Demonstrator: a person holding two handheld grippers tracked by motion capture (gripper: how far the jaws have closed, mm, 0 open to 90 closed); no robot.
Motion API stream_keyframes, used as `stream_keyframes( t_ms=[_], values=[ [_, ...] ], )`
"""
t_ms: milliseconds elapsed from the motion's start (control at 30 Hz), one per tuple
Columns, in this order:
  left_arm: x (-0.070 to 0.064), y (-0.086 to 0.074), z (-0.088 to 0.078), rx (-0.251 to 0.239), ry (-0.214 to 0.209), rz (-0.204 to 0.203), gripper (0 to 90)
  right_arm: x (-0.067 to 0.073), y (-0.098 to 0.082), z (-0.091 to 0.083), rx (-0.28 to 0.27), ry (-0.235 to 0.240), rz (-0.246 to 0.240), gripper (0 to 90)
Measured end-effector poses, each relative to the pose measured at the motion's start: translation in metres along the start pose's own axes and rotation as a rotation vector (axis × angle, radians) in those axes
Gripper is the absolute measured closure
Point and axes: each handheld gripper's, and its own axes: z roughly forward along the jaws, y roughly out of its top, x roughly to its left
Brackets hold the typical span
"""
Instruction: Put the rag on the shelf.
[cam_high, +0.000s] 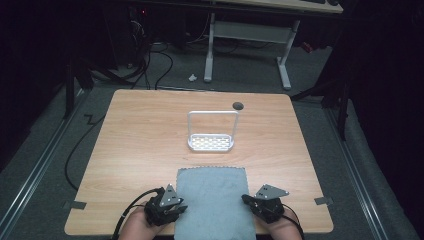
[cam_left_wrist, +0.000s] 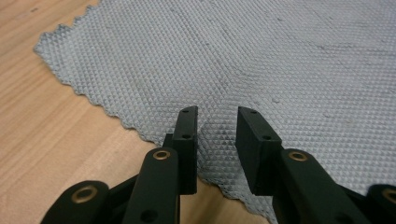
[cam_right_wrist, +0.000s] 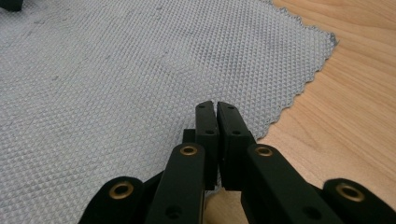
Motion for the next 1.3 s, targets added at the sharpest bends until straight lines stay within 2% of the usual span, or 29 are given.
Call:
stream_keyframes(
  t_ms=[67, 100, 133, 167, 200, 233, 267, 300, 333, 400, 467, 567, 767, 800, 867, 1000, 1067, 1100, 1167, 1233, 1300],
  values=[
    [0.001, 0.0, 0.0, 0.0, -0.003, -0.012, 69.5, 0.0, 0.0, 0.0, 0.002, 0.002, -0.002, 87.2],
    [0.007, -0.001, -0.002, -0.02, 0.019, -0.047, 67.5, 0.001, 0.001, -0.002, -0.026, -0.004, -0.007, 82.7],
    [0.007, -0.001, -0.002, -0.02, 0.019, -0.047, 67.2, 0.001, 0.001, -0.002, -0.026, -0.004, -0.007, 82.7],
    [0.017, -0.002, -0.005, -0.071, 0.058, -0.091, 66.3, -0.001, 0.003, -0.005, -0.072, -0.022, 0.005, 78.9],
    [0.017, -0.002, -0.005, -0.071, 0.058, -0.091, 65.6, -0.002, 0.004, -0.007, -0.09, -0.03, 0.007, 77.7],
    [0.029, -0.003, -0.008, -0.139, 0.103, -0.149, 63.8, -0.002, 0.005, -0.009, -0.102, -0.039, 0.001, 76.5],
    [0.029, -0.003, -0.008, -0.139, 0.103, -0.149, 62.1, -0.003, 0.005, -0.009, -0.114, -0.044, 0.001, 75.3],
    [0.043, -0.002, -0.008, -0.173, 0.134, -0.211, 61.3, -0.003, 0.004, -0.009, -0.115, -0.046, 0.006, 73.7],
    [0.043, -0.002, -0.008, -0.173, 0.134, -0.211, 59.6, -0.003, 0.004, -0.009, -0.115, -0.046, 0.006, 73.7],
    [0.054, -0.001, -0.004, -0.174, 0.145, -0.249, 58.6, -0.005, 0.003, -0.009, -0.111, -0.046, 0.008, 72.7],
    [0.062, 0.001, 0.002, -0.161, 0.166, -0.267, 57.8, -0.006, 0.003, -0.008, -0.111, -0.041, 0.007, 71.2],
    [0.072, 0.006, 0.011, -0.158, 0.182, -0.282, 59.2, -0.007, 0.002, -0.008, -0.112, -0.043, 0.015, 69.8],
    [0.079, 0.02, 0.028, -0.128, 0.199, -0.267, 65.2, -0.008, 0.001, -0.007, -0.102, -0.037, 0.026, 68.7],
    [0.08, 0.022, 0.031, -0.13, 0.18, -0.283, 68.7, -0.009, 0.001, -0.006, -0.101, -0.035, 0.026, 68.7],
    [0.08, 0.024, 0.033, -0.132, 0.184, -0.286, 72.6, -0.009, 0.001, -0.005, -0.098, -0.034, 0.027, 68.7],
    [0.078, 0.022, 0.035, -0.152, 0.175, -0.271, 79.9, -0.01, 0.001, -0.003, -0.099, -0.042, 0.029, 67.3],
    [0.078, 0.021, 0.035, -0.159, 0.168, -0.277, 83.2, -0.01, 0.001, -0.004, -0.112, -0.062, 0.032, 66.1],
    [0.079, 0.02, 0.034, -0.161, 0.157, -0.302, 84.1, -0.01, 0.001, -0.004, -0.121, -0.079, 0.03, 65.5],
    [0.079, 0.019, 0.034, -0.163, 0.155, -0.308, 84.8, -0.01, 0.002, -0.005, -0.13, -0.092, 0.035, 64.8],
    [0.08, 0.019, 0.034, -0.164, 0.148, -0.313, 86.2, -0.012, 0.006, -0.005, -0.145, -0.11, 0.07, 63.1],
    [0.08, 0.019, 0.034, -0.165, 0.149, -0.314, 87.8, -0.016, 0.013, -0.002, -0.137, -0.127, 0.096, 62.9]
  ],
)
